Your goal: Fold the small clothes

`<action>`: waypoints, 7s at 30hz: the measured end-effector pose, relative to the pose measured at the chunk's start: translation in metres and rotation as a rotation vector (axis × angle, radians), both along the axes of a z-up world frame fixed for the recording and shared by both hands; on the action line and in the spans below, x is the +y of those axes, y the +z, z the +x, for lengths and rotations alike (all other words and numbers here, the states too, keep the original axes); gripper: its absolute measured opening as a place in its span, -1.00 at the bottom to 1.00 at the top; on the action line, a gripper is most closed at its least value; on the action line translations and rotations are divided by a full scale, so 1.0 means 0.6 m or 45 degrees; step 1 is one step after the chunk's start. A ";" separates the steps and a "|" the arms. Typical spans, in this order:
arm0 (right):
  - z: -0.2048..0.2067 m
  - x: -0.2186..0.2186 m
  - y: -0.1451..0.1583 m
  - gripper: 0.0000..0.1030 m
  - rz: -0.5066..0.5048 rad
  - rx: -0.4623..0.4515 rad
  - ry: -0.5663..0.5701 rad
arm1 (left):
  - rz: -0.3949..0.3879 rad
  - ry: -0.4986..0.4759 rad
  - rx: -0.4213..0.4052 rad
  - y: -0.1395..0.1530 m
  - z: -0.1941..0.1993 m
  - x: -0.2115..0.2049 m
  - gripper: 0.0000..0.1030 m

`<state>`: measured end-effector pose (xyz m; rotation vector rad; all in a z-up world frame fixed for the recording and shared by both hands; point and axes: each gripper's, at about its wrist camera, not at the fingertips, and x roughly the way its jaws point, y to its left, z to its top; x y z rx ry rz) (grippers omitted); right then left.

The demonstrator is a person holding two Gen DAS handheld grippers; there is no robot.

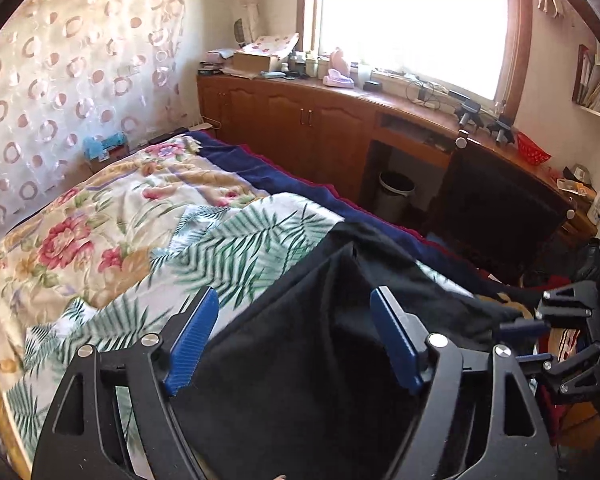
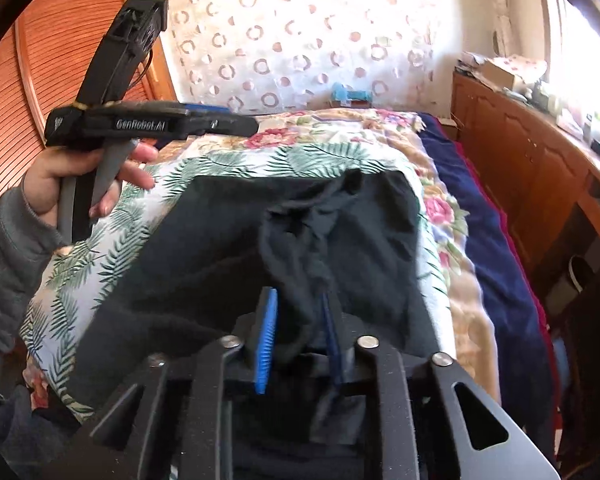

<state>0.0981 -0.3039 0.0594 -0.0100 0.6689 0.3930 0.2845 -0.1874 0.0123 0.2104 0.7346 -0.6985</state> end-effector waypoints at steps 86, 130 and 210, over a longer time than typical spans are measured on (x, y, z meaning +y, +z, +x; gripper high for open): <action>0.172 -0.009 -0.079 0.02 -0.226 0.048 -0.212 | -0.057 0.202 0.156 -0.138 -0.257 0.088 0.53; -0.054 -0.080 -0.101 -0.81 -0.165 -0.061 -0.225 | -0.142 0.141 0.193 -0.128 -0.357 0.058 -0.83; 0.314 0.008 0.039 0.43 -0.107 -0.093 -0.118 | -0.012 0.395 0.205 -0.138 0.034 0.101 0.36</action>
